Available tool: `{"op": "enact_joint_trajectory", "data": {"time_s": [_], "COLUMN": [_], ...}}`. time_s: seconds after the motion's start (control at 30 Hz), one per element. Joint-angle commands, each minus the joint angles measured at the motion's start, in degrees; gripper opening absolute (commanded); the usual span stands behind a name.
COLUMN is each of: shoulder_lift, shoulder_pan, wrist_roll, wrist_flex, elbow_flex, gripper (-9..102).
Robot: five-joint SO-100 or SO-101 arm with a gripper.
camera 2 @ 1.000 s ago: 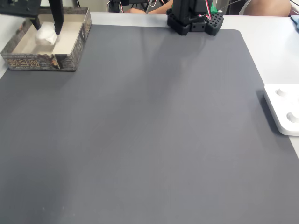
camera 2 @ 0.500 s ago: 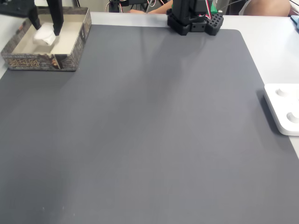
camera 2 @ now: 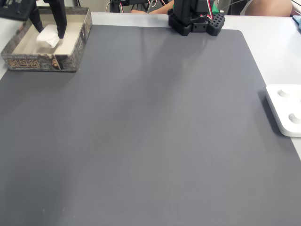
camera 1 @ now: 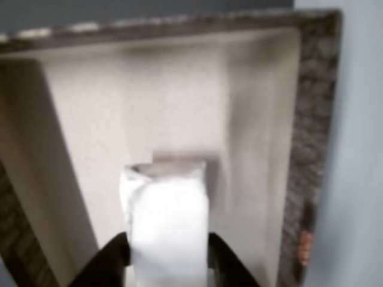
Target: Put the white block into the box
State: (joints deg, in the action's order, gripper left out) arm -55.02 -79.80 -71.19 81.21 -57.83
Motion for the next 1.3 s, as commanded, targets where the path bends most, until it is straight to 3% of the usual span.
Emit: {"op": "enact_joint_trajectory", "data": {"time_s": [0.0, 0.83, 1.27], "shoulder_lift": [-1.3, -20.0, -30.0], "shoulder_pan": [-0.5, 3.0, 14.5], "wrist_roll": [-4.4, 4.0, 12.1], "wrist_flex": [-1.5, -1.4, 3.5], "elbow_flex": [3.9, -2.0, -12.8], "gripper": [32, 35, 23]}}
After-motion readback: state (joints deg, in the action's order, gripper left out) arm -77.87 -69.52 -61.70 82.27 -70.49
